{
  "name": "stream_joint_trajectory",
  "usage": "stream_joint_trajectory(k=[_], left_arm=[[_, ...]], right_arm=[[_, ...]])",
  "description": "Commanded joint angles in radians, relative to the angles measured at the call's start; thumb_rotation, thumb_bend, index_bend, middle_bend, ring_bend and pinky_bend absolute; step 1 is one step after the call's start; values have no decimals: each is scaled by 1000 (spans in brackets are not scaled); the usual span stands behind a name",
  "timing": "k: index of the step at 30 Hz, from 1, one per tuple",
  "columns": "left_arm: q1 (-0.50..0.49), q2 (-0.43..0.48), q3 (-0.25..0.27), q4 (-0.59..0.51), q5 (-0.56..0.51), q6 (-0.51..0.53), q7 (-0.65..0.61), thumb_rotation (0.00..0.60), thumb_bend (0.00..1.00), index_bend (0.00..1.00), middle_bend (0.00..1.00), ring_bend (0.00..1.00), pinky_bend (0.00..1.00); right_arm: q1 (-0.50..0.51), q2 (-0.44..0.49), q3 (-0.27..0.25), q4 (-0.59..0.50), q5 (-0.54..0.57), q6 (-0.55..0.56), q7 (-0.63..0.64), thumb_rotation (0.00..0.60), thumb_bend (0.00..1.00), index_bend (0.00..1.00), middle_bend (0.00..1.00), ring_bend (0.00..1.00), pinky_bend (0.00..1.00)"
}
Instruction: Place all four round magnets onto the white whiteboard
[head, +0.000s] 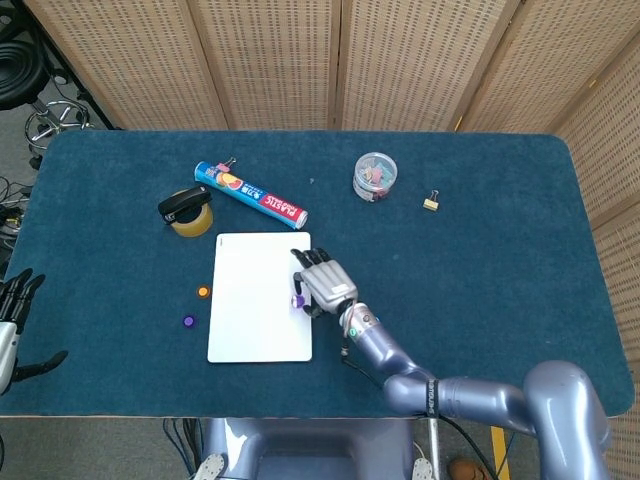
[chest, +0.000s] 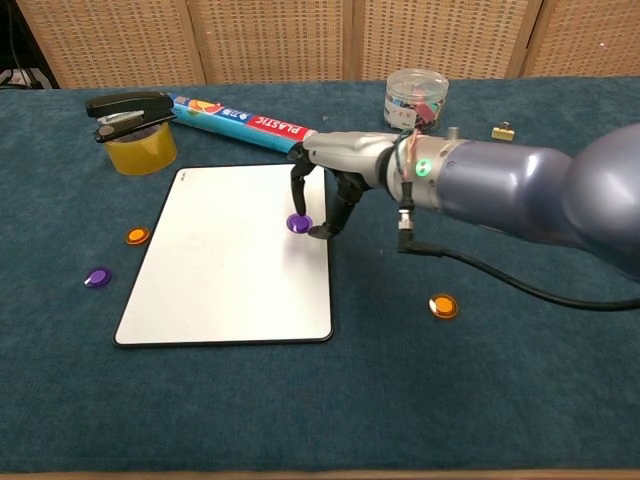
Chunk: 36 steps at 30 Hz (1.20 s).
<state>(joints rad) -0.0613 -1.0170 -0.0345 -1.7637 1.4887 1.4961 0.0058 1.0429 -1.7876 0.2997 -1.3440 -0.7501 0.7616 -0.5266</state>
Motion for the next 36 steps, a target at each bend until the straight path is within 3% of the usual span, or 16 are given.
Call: stream_joint_trajectory(k=[1,11,16,20,25,28,32,36], left_arm=[[2,4,-1,0,-1,2,-8,600,0,0,0,0,0],[1,11,-3,1,-4,0,-24,600,0,0,0,0,0],[2,13,-4,2,-4,1,-30,600,0,0,0,0,0],[3,14,-2,2,0,4,-33,600,0,0,0,0,0],[5,16,-1,1,4,5,-37,600,0,0,0,0,0],[5,17,1,1,7,4,-37,600,0,0,0,0,0],[5,18,5,0,13,3,-36,600,0,0,0,0,0],[5,17,7,-2,18,4,-31,600,0,0,0,0,0]], right_arm=[[57,-48,17,51,81,-4,-48,600,377,529,0,0,0],[102,-105,6,142,130,-4,-44,600,378,504,0,0,0],[105,-102,-1,138,131,-10,-32,600,377,156,0,0,0],[106,-95,-7,126,132,-6,-29,600,377,52,0,0,0],[89,-57,-14,63,92,27,-14,600,377,36,0,0,0],[48,10,-34,-38,34,75,3,600,369,35,0,0,0],[-22,99,-85,-163,-39,153,13,600,107,37,0,0,0],[-83,184,-131,-253,-98,185,43,600,72,95,0,0,0]])
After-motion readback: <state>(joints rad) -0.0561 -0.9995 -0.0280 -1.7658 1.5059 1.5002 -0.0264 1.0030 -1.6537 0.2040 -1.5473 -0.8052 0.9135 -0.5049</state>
